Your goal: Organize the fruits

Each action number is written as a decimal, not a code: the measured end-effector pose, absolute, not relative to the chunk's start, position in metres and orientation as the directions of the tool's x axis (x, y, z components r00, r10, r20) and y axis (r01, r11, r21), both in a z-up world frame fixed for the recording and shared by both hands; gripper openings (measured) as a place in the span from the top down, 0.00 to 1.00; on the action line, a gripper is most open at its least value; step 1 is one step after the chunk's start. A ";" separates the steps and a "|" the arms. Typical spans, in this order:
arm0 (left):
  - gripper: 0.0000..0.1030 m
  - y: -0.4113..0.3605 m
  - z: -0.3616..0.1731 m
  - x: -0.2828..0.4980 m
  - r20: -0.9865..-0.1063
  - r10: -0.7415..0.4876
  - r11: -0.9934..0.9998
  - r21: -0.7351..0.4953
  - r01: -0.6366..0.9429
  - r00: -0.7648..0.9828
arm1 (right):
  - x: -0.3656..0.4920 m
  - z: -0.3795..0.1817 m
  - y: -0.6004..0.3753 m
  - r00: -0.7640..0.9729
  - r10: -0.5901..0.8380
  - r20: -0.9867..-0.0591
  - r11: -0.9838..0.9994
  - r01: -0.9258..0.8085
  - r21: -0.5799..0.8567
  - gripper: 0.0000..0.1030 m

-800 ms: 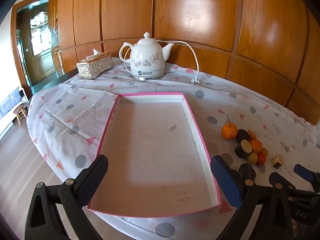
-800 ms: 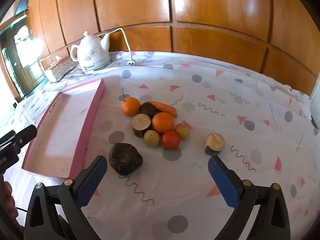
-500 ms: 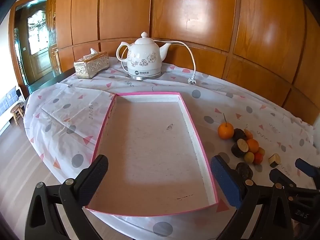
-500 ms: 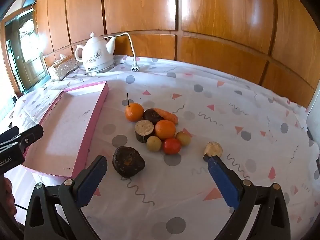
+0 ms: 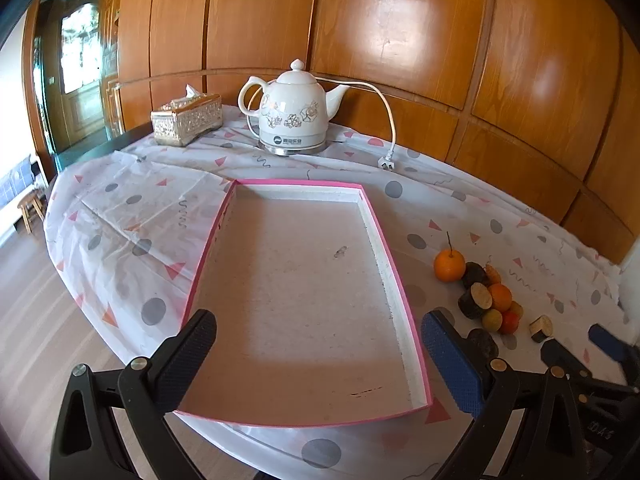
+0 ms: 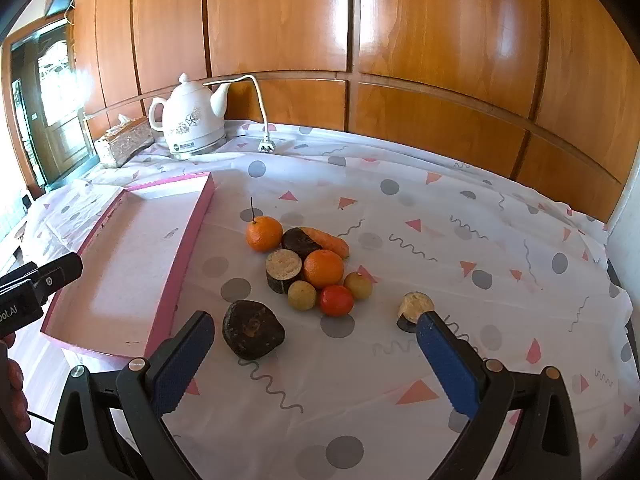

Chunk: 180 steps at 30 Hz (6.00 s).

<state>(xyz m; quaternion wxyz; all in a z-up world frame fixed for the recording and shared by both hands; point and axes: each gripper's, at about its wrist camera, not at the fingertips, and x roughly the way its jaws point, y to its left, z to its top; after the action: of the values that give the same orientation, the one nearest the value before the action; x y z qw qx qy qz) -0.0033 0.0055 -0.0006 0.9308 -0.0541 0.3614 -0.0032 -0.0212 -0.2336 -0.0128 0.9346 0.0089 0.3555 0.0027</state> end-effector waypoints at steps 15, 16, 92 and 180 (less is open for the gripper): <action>0.00 -0.001 0.006 -0.011 -0.641 -0.033 0.998 -0.064 -0.010 0.766 | -0.025 -0.007 -0.234 0.759 0.006 -0.651 1.000 0.001 0.011 0.00; 0.00 -0.002 0.006 -0.011 -0.642 -0.034 0.998 -0.063 -0.009 0.766 | -0.025 -0.007 -0.234 0.761 0.006 -0.649 1.000 0.002 0.011 0.00; 0.00 -0.104 -0.016 0.009 -0.774 -0.237 0.898 0.055 0.436 0.588 | 0.024 -0.025 -0.497 0.539 -0.204 -0.817 0.903 0.426 0.056 0.01; 0.28 0.047 -0.028 0.067 -0.782 0.054 0.981 -0.073 -0.178 0.621 | 0.048 -0.046 -0.417 0.545 0.084 -0.834 0.993 0.028 0.118 0.24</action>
<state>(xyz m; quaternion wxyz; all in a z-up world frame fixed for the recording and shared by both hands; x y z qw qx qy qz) 0.0665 0.0474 -0.0284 0.8974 -0.0718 0.4305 0.0648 0.0475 -0.4165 -0.0463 0.8769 0.0588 0.4768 0.0159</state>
